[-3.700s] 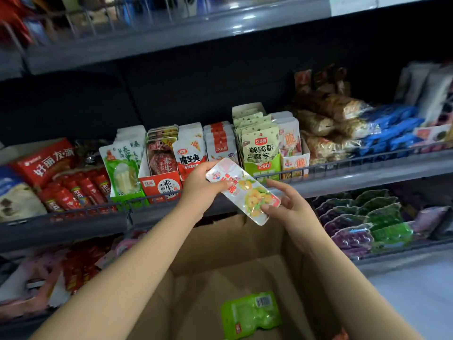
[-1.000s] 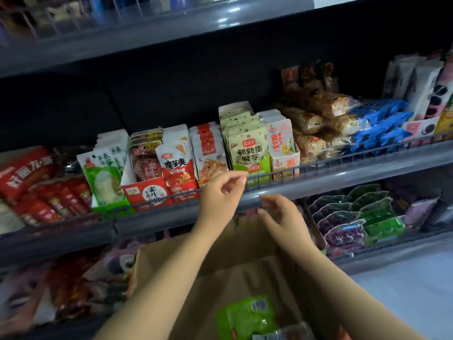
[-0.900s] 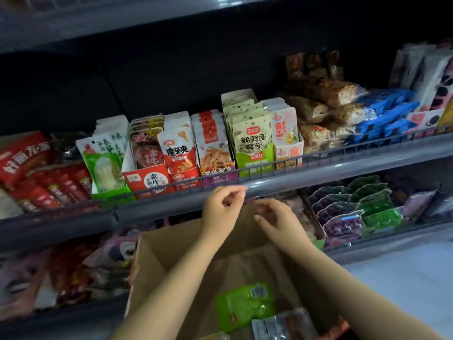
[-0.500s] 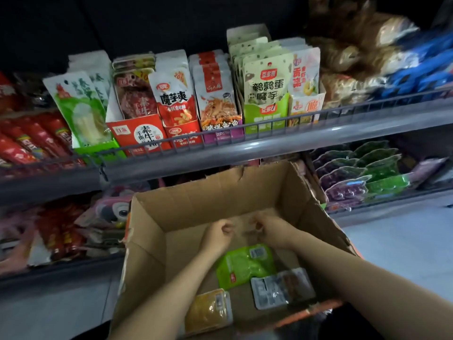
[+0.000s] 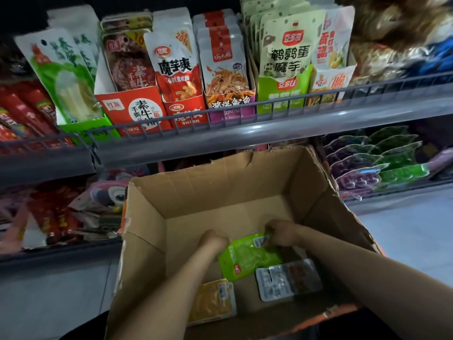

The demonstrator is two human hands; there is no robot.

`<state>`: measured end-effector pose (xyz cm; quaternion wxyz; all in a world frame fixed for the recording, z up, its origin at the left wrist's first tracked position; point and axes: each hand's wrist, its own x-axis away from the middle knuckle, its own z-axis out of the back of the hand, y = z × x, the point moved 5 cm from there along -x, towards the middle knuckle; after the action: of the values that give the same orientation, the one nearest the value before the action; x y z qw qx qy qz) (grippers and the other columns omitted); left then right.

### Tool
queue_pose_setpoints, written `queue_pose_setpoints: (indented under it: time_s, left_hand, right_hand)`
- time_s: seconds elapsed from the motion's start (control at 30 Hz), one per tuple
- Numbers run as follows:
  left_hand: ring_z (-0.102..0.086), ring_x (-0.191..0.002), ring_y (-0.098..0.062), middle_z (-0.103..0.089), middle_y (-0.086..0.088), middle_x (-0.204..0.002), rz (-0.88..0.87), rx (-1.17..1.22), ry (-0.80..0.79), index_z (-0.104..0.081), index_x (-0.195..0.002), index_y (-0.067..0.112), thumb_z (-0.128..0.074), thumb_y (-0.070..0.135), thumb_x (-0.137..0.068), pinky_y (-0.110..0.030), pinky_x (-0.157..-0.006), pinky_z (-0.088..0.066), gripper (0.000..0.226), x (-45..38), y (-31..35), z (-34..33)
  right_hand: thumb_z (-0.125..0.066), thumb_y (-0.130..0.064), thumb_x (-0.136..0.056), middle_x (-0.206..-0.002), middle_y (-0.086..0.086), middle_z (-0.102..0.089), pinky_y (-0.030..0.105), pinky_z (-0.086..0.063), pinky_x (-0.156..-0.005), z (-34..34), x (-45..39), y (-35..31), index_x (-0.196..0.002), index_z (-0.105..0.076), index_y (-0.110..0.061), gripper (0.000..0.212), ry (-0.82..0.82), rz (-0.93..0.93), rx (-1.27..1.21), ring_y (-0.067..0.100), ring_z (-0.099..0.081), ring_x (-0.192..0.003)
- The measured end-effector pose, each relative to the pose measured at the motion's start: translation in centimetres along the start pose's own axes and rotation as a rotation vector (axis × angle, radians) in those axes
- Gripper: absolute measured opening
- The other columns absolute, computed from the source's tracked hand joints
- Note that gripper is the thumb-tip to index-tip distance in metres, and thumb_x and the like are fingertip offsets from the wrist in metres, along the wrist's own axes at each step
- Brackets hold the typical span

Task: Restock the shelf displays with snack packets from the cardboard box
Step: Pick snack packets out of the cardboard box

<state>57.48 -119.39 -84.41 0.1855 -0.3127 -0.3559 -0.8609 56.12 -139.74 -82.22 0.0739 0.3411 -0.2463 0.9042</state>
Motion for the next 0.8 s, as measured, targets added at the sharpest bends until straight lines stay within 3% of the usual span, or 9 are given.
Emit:
queue_pose_setpoints:
  time_s: [0.1,0.17,0.23,0.33,0.57,0.63,0.8]
  left_hand:
    - [-0.068,-0.081,-0.025,-0.069,-0.017,-0.093,0.023,0.088,-0.025,-0.070,-0.098,0.005,-0.071,0.017,-0.081,-0.027,-0.064,-0.047,0.021,0.2,0.0,-0.1]
    - [-0.057,-0.064,-0.019,-0.062,-0.010,-0.083,0.013,0.080,-0.044,-0.070,-0.098,0.006,-0.070,0.016,-0.082,-0.025,-0.056,-0.045,0.019,0.6,0.3,-0.2]
    - [-0.054,-0.075,-0.019,-0.057,-0.006,-0.089,0.027,0.098,-0.098,-0.069,-0.091,0.011,-0.068,0.014,-0.085,-0.026,-0.055,-0.047,0.007,1.0,0.5,-0.5]
    - [-0.050,-0.093,-0.022,-0.055,-0.006,-0.099,0.049,0.144,-0.140,-0.061,-0.084,0.017,-0.066,0.012,-0.087,-0.032,-0.069,-0.051,0.008,1.7,0.7,-0.8]
    - [-0.051,-0.100,-0.018,-0.059,-0.007,-0.118,0.058,0.252,-0.187,-0.062,-0.112,0.014,-0.066,0.026,-0.088,-0.027,-0.068,-0.049,0.027,2.7,0.9,-0.5]
    - [-0.049,-0.096,-0.018,-0.057,-0.006,-0.111,0.054,0.301,-0.173,-0.060,-0.116,0.013,-0.063,0.032,-0.090,-0.029,-0.073,-0.048,0.032,3.3,1.2,0.0]
    - [-0.047,-0.063,-0.008,-0.054,0.001,-0.074,0.018,0.431,-0.117,-0.061,-0.117,0.008,-0.061,0.032,-0.090,-0.023,-0.058,-0.048,0.036,4.8,3.1,2.5]
  right_hand:
    - [-0.072,-0.023,-0.082,-0.110,0.011,-0.064,0.027,-0.050,-0.067,-0.5,0.0,-0.1,-0.115,-0.058,-0.006,0.040,-0.018,-0.035,-0.119,0.020,-0.062,-0.088]
    - [-0.070,-0.010,-0.083,-0.093,0.012,-0.063,0.025,-0.052,-0.054,-1.2,0.1,0.0,-0.109,-0.056,-0.006,0.030,-0.057,-0.078,-0.313,0.019,-0.061,-0.070]
    - [-0.064,0.000,-0.086,-0.074,0.009,-0.055,0.022,-0.049,-0.046,-1.6,0.3,0.1,-0.093,-0.051,-0.007,0.016,-0.075,-0.117,-0.468,0.015,-0.054,-0.057]
    - [-0.059,0.006,-0.087,-0.068,0.008,-0.047,0.017,-0.044,-0.040,-1.8,0.7,0.2,-0.073,-0.045,-0.009,0.024,-0.099,-0.135,-0.664,0.014,-0.048,-0.055]
    - [-0.057,-0.009,-0.092,-0.060,0.003,-0.050,0.016,-0.032,-0.042,-0.5,1.1,-1.1,-0.072,-0.058,-0.013,0.021,-0.035,-0.083,-0.733,0.009,-0.042,-0.051]
    - [-0.057,-0.011,-0.093,-0.060,0.001,-0.049,0.012,-0.030,-0.037,0.3,1.4,-1.8,-0.073,-0.059,-0.017,0.021,-0.006,-0.065,-0.734,0.007,-0.041,-0.050]
    - [-0.055,-0.015,-0.094,-0.055,0.001,-0.041,0.014,-0.026,-0.035,3.0,3.3,-3.9,-0.078,-0.058,-0.018,0.017,0.016,0.034,-0.806,0.007,-0.035,-0.043]
